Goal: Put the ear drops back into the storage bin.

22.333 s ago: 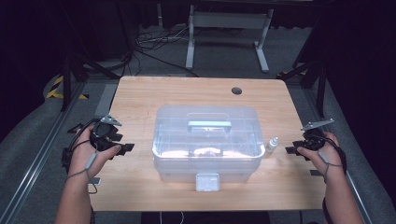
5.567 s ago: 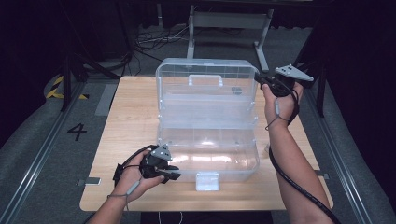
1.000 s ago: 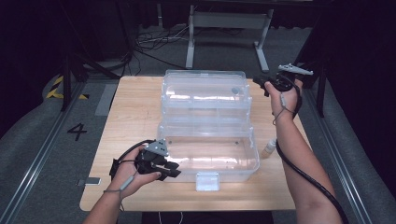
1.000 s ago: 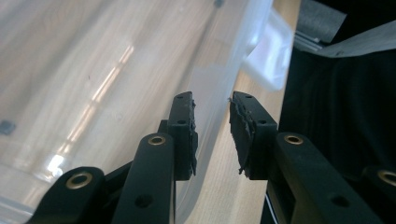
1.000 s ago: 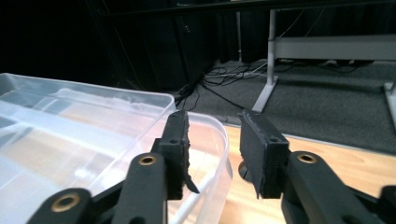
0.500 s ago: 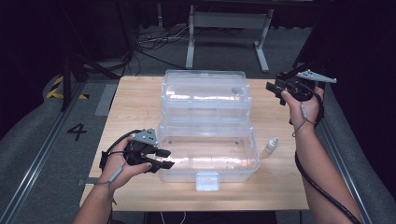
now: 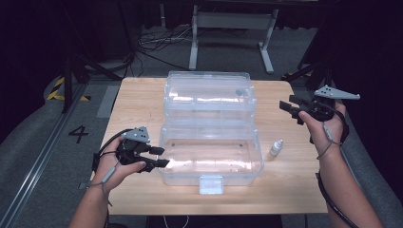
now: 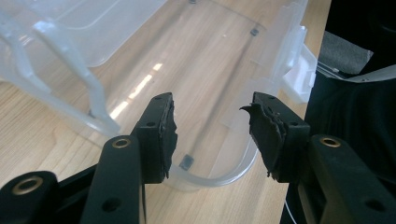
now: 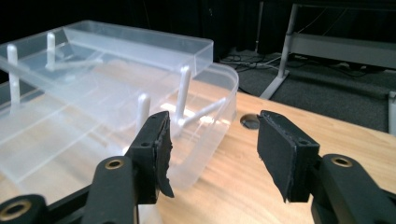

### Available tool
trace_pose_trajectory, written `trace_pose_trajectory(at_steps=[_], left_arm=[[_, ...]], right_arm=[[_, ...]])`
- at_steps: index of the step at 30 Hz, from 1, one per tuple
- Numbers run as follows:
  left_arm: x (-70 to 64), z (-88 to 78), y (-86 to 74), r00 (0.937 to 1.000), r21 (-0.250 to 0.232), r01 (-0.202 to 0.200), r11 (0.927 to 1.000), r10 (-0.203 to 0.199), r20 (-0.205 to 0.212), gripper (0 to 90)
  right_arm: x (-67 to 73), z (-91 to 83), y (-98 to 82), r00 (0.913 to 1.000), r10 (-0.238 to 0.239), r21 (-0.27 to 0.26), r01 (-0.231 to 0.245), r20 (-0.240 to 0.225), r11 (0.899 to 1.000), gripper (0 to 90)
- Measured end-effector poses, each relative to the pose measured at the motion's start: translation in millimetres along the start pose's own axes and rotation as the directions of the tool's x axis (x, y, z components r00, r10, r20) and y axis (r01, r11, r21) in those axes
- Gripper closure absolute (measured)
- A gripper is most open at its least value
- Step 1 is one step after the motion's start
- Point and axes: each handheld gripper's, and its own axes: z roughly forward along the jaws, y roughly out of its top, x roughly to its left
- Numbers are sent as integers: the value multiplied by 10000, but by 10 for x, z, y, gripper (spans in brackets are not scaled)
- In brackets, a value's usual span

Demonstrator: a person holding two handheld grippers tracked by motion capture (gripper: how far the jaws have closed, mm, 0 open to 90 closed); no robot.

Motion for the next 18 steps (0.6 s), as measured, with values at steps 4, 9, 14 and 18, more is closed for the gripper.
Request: trace_pose_trajectory(at_steps=[4, 9, 14, 18], left_arm=[[30, -34, -27, 9997, 14, 160, 9999, -160, -166, 501], [71, -56, -54, 9987, 71, 377, 9993, -375, -345, 500], [93, -68, -74, 9976, 96, 519, 9986, -514, -457, 495], [103, -79, -85, 9970, 46, 557, 9984, -553, -547, 492]], right_arm=[[2, -52, -85, 10000, -68, 215, 68, -3, 9997, 446], [17, -135, -203, 10000, 2, 238, -1, -39, 9997, 443], [74, -197, -331, 9994, -47, 524, 65, -350, 9986, 441], [113, -211, -349, 9981, -202, 781, 247, -574, 9966, 437]])
